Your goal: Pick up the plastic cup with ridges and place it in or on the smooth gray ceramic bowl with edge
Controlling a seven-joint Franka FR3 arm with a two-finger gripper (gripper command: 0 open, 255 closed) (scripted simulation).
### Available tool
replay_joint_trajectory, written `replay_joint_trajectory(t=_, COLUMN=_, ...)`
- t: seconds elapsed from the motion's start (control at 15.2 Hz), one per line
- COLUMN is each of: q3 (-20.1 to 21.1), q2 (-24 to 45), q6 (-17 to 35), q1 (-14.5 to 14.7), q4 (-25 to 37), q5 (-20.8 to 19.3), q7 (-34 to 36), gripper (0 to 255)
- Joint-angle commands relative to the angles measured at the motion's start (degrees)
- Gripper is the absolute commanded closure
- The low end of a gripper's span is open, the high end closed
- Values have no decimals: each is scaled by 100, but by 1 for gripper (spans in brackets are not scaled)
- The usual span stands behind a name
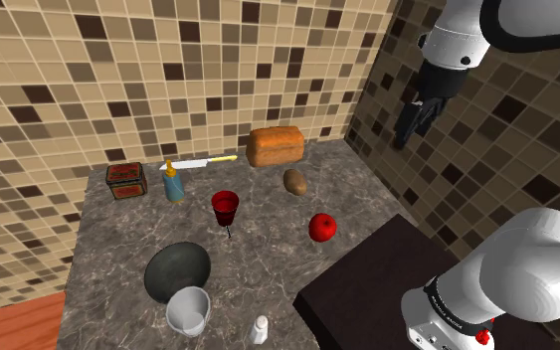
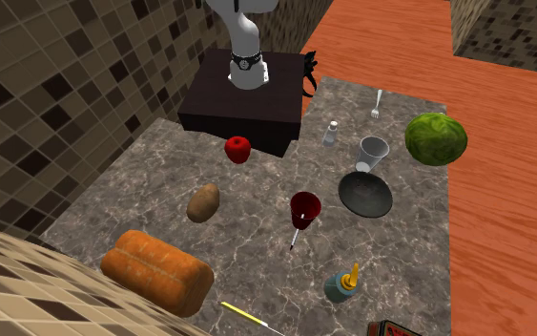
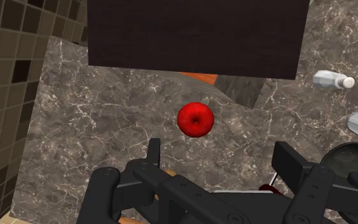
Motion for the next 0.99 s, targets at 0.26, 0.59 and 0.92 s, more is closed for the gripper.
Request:
replay_joint_trajectory(t=0.26, q3=90, q2=443, q6=862, q1=84, q4=-333, q5=198, q7=131, gripper=0)
replay_joint_trajectory(t=0.59, q3=212, q2=1192, q6=1957, q1=200, q4=-565, q5=434, q7=259, gripper=0)
replay_joint_trajectory(t=0.92, q3=337, q2=2124, q6=3027, q1=321, q4=-577, q5=653, q7=349, gripper=0)
